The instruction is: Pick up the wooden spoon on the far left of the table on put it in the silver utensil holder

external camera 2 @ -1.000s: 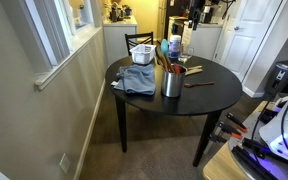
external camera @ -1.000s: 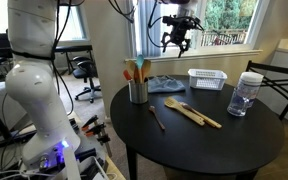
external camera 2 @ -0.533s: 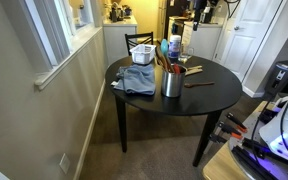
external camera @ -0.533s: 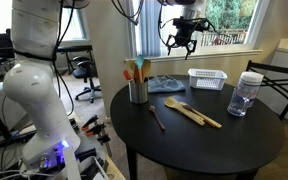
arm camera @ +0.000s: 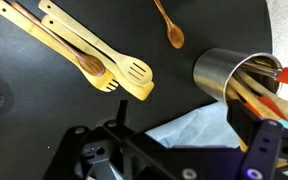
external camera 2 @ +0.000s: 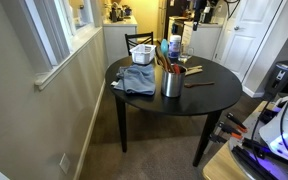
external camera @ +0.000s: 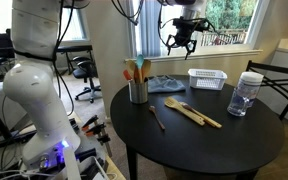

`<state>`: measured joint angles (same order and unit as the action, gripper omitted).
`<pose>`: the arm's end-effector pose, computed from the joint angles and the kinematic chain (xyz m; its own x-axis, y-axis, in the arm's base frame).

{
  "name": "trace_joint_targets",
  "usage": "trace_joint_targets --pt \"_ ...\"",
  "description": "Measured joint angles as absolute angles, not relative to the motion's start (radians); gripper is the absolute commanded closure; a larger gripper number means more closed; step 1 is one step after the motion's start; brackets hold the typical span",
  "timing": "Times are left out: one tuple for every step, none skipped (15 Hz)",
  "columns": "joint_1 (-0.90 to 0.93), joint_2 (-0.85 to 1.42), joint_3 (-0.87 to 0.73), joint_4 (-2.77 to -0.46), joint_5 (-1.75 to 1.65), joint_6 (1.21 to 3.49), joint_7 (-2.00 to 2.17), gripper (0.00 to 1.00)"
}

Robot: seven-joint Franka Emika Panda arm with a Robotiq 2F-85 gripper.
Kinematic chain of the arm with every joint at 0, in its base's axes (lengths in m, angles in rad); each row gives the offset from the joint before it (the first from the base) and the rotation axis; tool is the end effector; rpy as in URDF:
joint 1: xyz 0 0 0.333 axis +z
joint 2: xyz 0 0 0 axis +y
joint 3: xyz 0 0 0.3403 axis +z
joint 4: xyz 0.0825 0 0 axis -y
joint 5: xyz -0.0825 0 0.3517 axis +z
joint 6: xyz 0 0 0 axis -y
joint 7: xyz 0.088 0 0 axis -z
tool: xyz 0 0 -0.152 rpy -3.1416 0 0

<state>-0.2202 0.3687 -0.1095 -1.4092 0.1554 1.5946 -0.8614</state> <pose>0.5968 -0.1694 0.4656 0.8669 0.4975 -0.0321 0.4808 -0.8513 -0.2101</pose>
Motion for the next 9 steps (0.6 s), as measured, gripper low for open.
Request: trace_joint_targets --pt "-0.220 0.369 -0.109 -1.409 0.155 1.595 -0.861 0.00" --pt "-0.220 0.369 -0.109 -1.409 0.155 1.595 -0.861 0.00" --pt "-0.220 0.369 -0.109 -1.409 0.155 1.595 -0.861 0.00" --pt "-0.220 0.369 -0.108 -1.409 0.155 1.595 -0.861 0.00" --pt "-0.220 0.370 -0.106 -1.409 0.155 1.595 -0.861 0.00" --pt "-0.221 0.374 -0.100 -1.407 0.155 1.593 -0.876 0.00" --pt "-0.222 0.383 -0.093 -1.401 0.156 1.588 -0.900 0.00" --pt "-0.222 0.400 -0.083 -1.388 0.156 1.571 -0.938 0.00" --pt "-0.222 0.421 -0.073 -1.369 0.156 1.548 -0.973 0.00"
